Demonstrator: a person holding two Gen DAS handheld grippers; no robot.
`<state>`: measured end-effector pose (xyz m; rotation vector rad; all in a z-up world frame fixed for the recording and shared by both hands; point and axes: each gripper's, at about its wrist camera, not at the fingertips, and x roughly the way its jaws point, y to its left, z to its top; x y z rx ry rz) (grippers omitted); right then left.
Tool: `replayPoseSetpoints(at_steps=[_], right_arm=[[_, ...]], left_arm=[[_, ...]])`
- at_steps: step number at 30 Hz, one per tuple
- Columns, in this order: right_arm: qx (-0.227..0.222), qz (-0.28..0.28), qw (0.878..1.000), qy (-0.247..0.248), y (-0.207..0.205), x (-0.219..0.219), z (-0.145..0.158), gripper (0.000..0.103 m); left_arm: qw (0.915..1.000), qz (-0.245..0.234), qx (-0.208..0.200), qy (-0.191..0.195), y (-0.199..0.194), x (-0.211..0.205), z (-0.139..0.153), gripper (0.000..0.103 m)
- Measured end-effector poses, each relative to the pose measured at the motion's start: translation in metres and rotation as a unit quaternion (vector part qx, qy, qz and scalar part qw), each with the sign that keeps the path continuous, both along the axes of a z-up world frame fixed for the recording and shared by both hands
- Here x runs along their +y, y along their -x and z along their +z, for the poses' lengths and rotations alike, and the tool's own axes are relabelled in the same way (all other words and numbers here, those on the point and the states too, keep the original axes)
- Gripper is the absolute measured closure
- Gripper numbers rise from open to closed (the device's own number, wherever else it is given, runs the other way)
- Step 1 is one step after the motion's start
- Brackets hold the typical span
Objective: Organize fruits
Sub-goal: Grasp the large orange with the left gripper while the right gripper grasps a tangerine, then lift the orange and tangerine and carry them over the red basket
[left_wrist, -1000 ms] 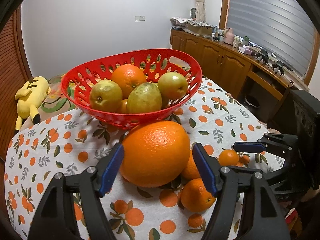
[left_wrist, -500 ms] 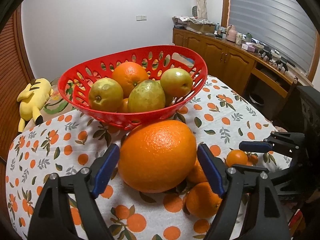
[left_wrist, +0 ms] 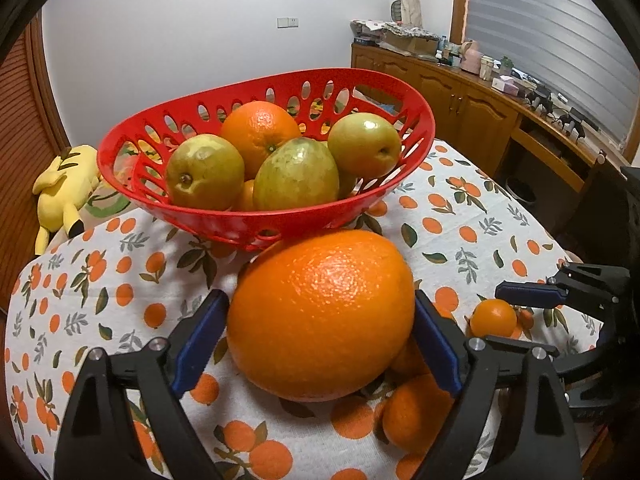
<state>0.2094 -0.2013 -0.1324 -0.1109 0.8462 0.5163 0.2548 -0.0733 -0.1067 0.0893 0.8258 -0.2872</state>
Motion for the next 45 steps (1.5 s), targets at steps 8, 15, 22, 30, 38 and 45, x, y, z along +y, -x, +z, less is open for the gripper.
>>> replayPoseSetpoints(at_steps=[8, 15, 22, 30, 38, 45], right_arm=[[0.001, 0.000, 1.000, 0.005, 0.000, 0.001, -0.002, 0.053], [0.003, 0.000, 1.000, 0.005, 0.000, 0.001, -0.003, 0.053], [0.004, -0.002, 1.000, 0.009, -0.001, 0.001, -0.005, 0.053], [0.004, -0.004, 1.000, 0.013, -0.001, 0.000, -0.005, 0.056], [0.005, 0.002, 1.000, 0.018, 0.002, 0.002, -0.004, 0.073], [-0.009, 0.006, 1.000, 0.011, 0.006, 0.001, 0.010, 0.073]], left_arm=[[1.0000, -0.008, 0.001, 0.003, 0.000, 0.001, 0.001, 0.015], [0.9999, 0.004, 0.001, 0.017, 0.005, 0.008, 0.002, 0.017], [0.9995, 0.010, -0.009, 0.028, 0.021, 0.022, 0.012, 0.017], [0.9983, 0.006, -0.041, 0.040, 0.045, 0.032, 0.041, 0.017], [0.9964, -0.003, -0.067, 0.051, 0.061, 0.032, 0.067, 0.017], [0.9948, -0.005, -0.086, 0.054, 0.068, 0.031, 0.085, 0.017]])
